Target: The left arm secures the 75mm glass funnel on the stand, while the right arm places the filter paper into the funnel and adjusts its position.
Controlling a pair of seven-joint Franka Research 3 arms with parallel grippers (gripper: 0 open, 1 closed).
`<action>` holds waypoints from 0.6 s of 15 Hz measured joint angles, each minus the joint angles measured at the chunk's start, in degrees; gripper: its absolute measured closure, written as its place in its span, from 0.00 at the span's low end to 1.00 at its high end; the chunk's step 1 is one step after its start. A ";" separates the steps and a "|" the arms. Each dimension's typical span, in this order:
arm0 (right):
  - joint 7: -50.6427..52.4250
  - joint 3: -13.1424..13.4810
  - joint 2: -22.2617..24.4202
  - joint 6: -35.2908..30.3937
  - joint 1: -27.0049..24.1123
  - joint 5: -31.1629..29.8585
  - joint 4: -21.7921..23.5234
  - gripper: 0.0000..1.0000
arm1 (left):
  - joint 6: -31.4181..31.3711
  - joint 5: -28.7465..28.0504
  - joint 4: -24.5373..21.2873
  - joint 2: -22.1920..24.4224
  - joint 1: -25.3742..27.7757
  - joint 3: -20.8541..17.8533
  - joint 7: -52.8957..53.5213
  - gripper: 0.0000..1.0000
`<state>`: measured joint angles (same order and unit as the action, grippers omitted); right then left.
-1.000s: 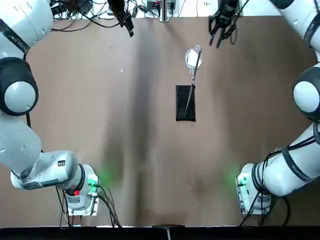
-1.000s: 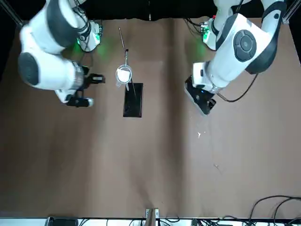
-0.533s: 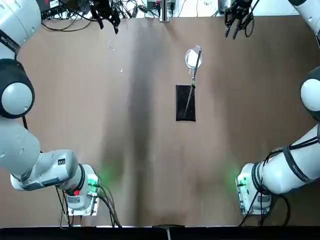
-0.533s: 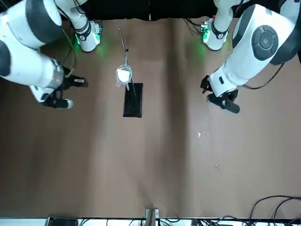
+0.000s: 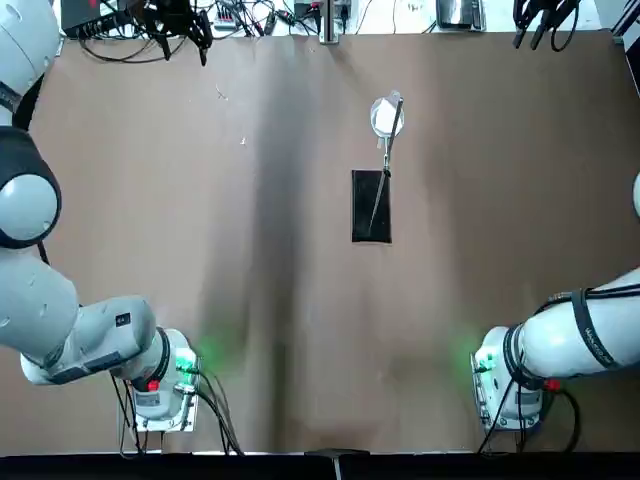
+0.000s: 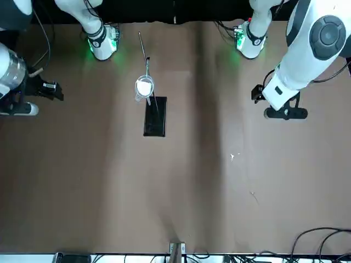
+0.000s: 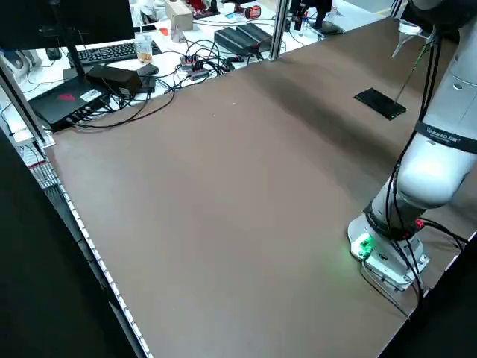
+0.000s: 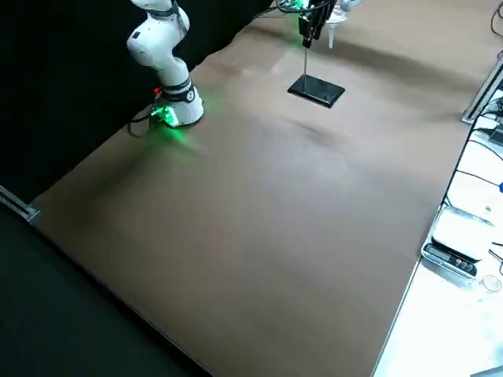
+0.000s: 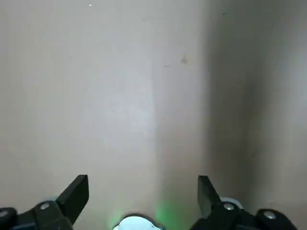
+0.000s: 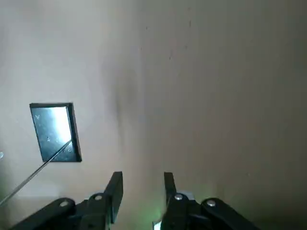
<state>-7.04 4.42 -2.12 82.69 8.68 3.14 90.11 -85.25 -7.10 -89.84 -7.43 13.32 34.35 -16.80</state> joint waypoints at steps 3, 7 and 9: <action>0.00 -0.61 2.58 2.80 0.33 -0.46 3.72 0.53 | 1.07 -2.02 0.00 0.51 0.67 -0.08 0.14 0.00; 0.00 -0.58 3.20 3.82 0.24 -0.66 4.14 0.36 | 2.03 -2.29 -0.01 0.96 1.83 -0.09 0.17 0.00; 0.00 -0.61 3.24 3.95 0.28 -0.96 4.13 0.22 | 2.11 -2.28 -0.01 1.06 3.79 -0.09 0.20 0.00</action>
<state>-7.04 3.81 1.12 86.65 8.96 2.18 94.24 -83.14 -9.39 -89.85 -6.37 17.11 34.26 -16.60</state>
